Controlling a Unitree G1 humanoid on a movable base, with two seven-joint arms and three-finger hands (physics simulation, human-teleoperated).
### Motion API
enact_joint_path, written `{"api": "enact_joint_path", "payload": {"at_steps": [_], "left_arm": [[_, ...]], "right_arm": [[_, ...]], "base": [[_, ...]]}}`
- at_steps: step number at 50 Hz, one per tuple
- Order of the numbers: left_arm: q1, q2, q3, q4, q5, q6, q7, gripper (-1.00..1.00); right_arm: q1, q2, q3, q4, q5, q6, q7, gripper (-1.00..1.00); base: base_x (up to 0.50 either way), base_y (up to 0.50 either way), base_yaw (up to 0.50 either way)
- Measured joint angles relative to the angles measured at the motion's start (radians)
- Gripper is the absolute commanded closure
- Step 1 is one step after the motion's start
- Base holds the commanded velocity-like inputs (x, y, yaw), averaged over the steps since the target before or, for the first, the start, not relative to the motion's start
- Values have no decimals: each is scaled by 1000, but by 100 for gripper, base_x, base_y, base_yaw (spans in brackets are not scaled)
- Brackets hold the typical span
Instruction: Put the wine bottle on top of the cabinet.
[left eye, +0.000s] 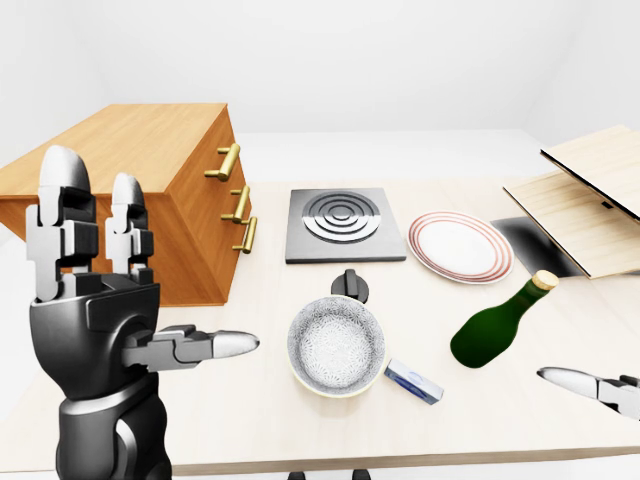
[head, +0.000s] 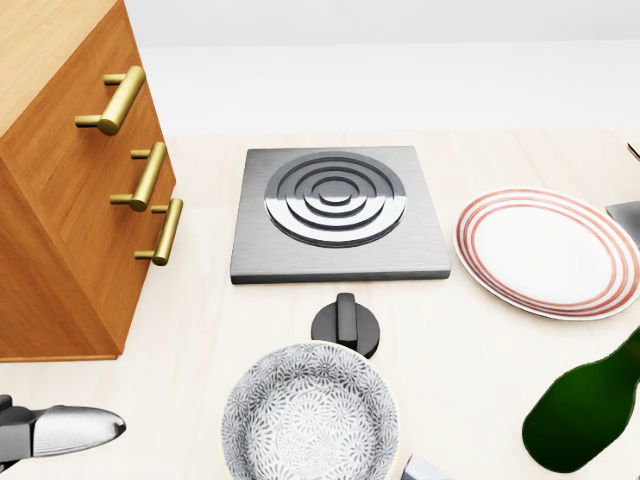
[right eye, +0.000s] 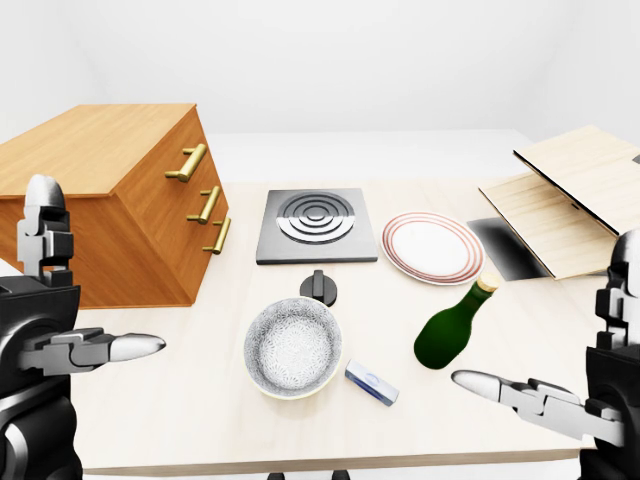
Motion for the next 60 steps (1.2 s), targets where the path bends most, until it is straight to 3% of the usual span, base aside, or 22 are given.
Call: {"api": "enact_joint_path", "payload": {"at_steps": [35, 60], "left_arm": [[-10, 6, 13, 4, -11, 0, 7, -100], [-8, 6, 15, 15, -13, 0, 5, -100]], "right_arm": [[-4, -46, 25, 262, 19, 0, -27, -100], [-48, -125, 92, 528, 35, 0, -80, -100]], "base": [[0, 0, 0], [0, 0, 0]]}}
